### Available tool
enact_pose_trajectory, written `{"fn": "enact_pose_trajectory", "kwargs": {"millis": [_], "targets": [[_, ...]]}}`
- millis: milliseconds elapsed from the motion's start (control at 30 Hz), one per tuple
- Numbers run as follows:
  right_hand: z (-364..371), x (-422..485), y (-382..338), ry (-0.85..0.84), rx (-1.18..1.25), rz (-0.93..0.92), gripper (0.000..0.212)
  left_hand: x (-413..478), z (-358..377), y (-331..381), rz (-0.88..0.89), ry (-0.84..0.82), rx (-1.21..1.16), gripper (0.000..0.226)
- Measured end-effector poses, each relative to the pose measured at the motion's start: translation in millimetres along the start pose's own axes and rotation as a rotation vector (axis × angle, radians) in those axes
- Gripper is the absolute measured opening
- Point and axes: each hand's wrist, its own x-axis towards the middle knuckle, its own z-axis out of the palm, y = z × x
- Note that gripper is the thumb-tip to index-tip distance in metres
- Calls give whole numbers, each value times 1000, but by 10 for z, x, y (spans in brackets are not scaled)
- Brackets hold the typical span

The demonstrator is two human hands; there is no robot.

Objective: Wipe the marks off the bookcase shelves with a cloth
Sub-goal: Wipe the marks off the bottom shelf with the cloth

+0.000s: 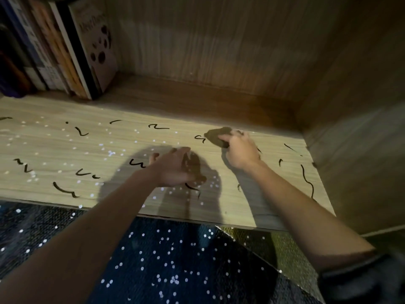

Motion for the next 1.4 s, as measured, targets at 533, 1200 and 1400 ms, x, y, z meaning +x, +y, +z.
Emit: {"fn": "enact_pose_trajectory", "kwargs": {"millis": [533, 1200, 1400], "targets": [[-142, -1517, -256, 56, 314, -138, 56, -915, 470, -40, 32, 444, 20, 37], [-132, -1151, -151, 37, 541, 79, 41, -673, 501, 553, -128, 157, 342, 68], [-2, -1009, -59, 32, 382, -6, 40, -599, 453, 530, -24, 111, 434, 51]]}}
